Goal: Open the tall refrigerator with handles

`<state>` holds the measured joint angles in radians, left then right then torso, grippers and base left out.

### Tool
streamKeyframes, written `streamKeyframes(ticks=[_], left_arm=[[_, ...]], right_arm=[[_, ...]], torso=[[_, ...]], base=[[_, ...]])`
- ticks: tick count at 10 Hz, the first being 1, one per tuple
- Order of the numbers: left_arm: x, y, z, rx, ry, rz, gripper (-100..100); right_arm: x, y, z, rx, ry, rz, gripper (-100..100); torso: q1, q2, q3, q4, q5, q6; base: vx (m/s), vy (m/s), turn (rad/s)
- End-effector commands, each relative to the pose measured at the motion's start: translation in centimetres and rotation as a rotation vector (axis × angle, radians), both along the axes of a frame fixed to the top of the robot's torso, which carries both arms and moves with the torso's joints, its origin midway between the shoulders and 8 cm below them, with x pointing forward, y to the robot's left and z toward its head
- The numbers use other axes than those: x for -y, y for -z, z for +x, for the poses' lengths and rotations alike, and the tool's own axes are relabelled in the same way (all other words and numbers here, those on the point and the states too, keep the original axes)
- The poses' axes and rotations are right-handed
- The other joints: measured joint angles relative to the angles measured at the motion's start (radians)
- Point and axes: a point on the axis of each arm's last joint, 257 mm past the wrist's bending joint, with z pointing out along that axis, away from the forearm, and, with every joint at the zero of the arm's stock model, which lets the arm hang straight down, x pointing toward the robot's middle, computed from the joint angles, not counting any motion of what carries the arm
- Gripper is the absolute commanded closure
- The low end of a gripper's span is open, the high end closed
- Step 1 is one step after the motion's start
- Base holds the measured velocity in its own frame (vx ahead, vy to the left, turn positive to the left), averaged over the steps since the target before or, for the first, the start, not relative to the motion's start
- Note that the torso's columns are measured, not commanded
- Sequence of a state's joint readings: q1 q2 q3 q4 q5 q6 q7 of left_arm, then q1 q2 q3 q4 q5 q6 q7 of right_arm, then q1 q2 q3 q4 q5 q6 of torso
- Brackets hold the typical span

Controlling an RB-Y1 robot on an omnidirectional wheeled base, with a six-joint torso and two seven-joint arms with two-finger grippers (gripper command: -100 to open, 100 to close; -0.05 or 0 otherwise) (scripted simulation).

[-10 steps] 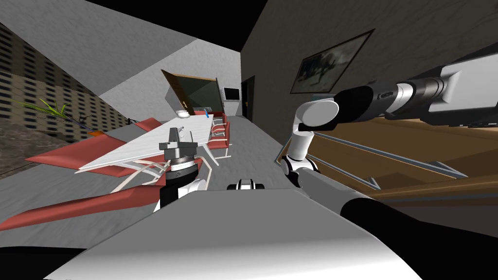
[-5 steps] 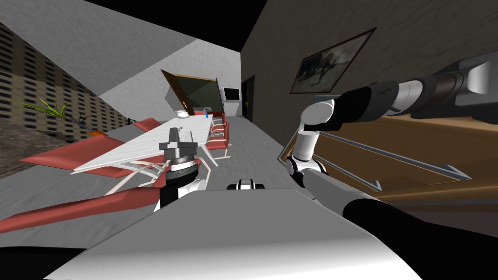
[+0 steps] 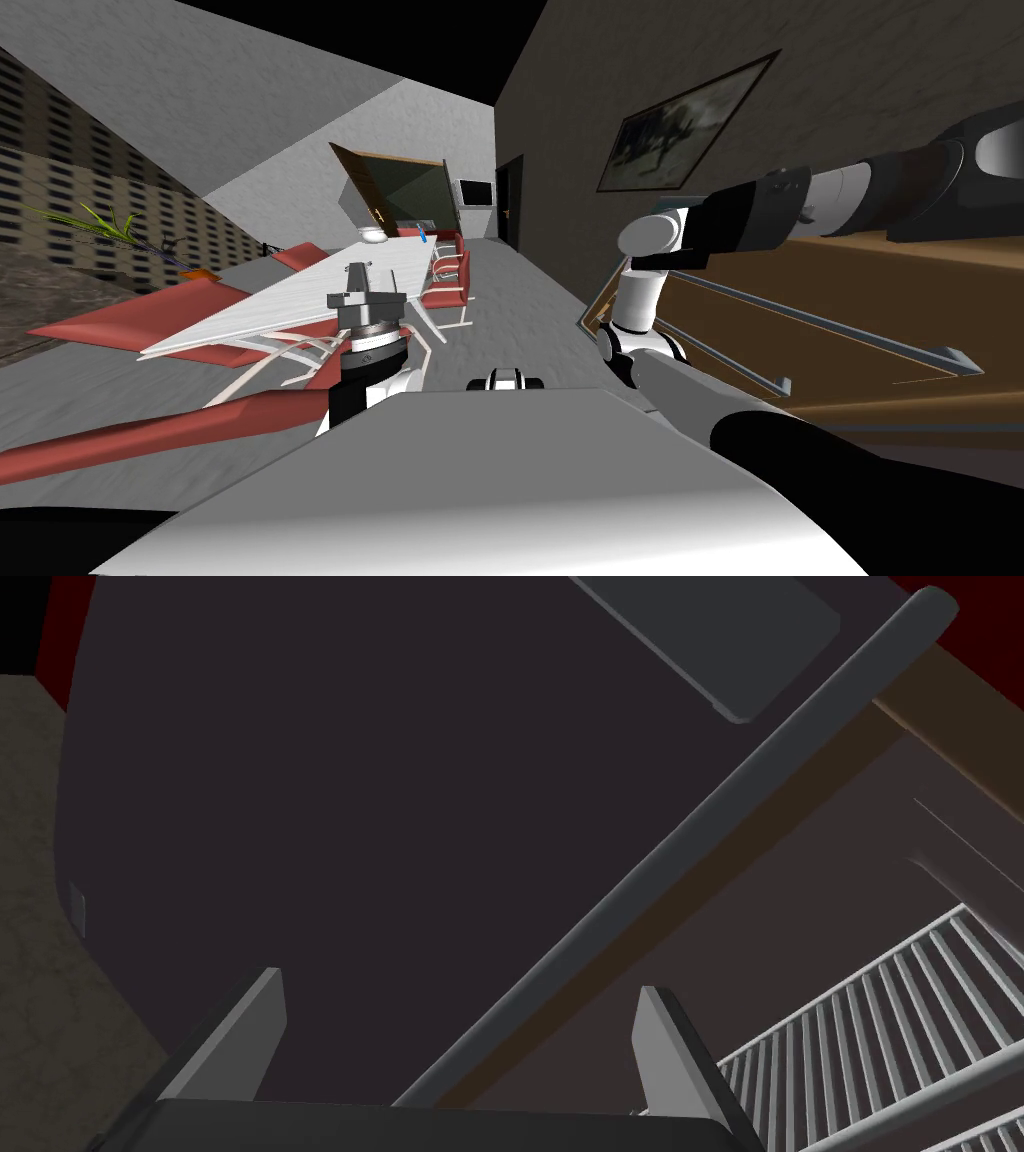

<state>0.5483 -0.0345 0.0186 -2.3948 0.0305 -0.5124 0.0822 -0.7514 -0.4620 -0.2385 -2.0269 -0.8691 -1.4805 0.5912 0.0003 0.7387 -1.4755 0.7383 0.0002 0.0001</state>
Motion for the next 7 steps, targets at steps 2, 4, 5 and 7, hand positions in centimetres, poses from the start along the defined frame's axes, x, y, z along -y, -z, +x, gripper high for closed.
streamKeyframes(ticks=[2,4,5,7], left_arm=[[0.0,0.0,0.0,0.0,0.0,0.0,0],[0.0,0.0,0.0,0.0,0.0,0.0,0],[0.0,0.0,0.0,0.0,0.0,0.0,0],[0.0,0.0,0.0,0.0,0.0,0.0,0]], right_arm=[[-1.9,-0.7,-1.0,-0.051,0.197,-0.004,-100],[-2.7,-1.2,-1.3,-0.083,0.309,0.001,-100],[-3.4,-1.2,-1.5,-0.077,0.337,-0.009,-100],[-4.7,-1.6,-1.6,-0.1,0.464,-0.009,-100]], torso=[[-0.002,-0.002,-0.001,-0.001,-0.001,0.0],[0.001,0.0,0.0,0.0,0.0,0.0],[0.001,0.0,0.0,0.0,0.0,0.0],[0.0,0.0,0.0,0.0,0.0,0.0]], base=[[0.038,-0.051,0.007],[0.023,-0.023,-0.01],[0.013,-0.006,-0.043],[0.008,-0.005,-0.026]])
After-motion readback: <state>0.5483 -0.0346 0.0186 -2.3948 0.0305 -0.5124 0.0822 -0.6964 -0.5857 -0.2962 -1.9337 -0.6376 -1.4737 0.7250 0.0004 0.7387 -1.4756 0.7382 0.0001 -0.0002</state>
